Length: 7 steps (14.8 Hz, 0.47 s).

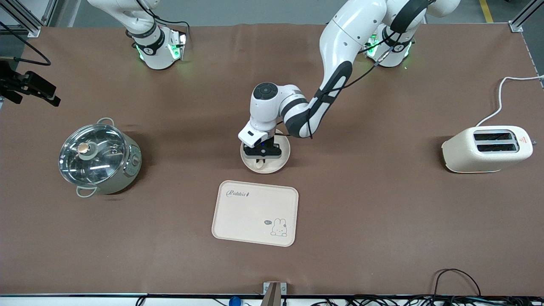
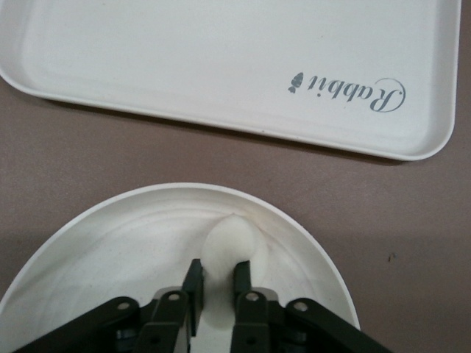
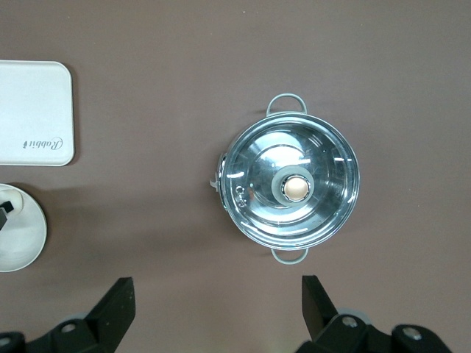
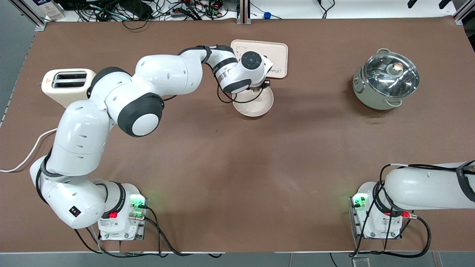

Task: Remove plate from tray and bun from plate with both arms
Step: 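Grasp the white bun with the left gripper while the right gripper withdraws, then lift the bun off the plate and carry it toward the toaster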

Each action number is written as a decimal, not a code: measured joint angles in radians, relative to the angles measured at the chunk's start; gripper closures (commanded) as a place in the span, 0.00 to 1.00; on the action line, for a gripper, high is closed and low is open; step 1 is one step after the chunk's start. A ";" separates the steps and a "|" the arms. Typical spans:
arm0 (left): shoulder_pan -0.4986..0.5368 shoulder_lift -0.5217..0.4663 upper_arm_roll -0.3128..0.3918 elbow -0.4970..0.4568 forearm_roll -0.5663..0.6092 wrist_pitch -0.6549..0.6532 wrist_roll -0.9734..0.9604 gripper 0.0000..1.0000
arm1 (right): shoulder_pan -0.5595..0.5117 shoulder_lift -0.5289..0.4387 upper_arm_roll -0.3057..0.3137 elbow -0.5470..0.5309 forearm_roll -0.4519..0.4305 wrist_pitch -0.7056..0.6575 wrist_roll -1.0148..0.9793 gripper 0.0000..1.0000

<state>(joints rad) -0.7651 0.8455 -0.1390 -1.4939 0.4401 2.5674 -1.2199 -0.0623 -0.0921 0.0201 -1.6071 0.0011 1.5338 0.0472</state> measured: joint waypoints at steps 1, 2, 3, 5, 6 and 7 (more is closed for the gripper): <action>-0.002 -0.002 0.004 0.005 0.001 -0.012 0.000 1.00 | 0.000 0.000 0.001 0.000 0.000 0.002 0.000 0.00; -0.001 -0.010 0.008 0.014 0.004 -0.058 0.006 1.00 | 0.000 0.001 0.002 0.000 0.000 0.005 0.000 0.00; 0.003 -0.026 0.009 0.026 0.004 -0.135 0.031 1.00 | 0.000 0.002 0.002 0.000 0.000 0.007 -0.001 0.00; 0.030 -0.092 0.011 0.045 -0.027 -0.300 0.143 1.00 | -0.001 0.005 0.003 0.000 0.000 0.008 -0.001 0.00; 0.064 -0.139 0.012 0.047 -0.074 -0.362 0.243 1.00 | -0.002 0.007 0.003 0.000 0.000 0.009 -0.001 0.00; 0.116 -0.187 0.013 0.044 -0.123 -0.408 0.361 1.00 | -0.003 0.011 0.003 0.000 0.000 0.013 -0.001 0.00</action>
<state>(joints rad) -0.6495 0.6587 -0.1256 -1.4495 0.3170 2.1598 -0.8584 -0.0650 -0.0811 0.0228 -1.6075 0.0011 1.5472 0.0466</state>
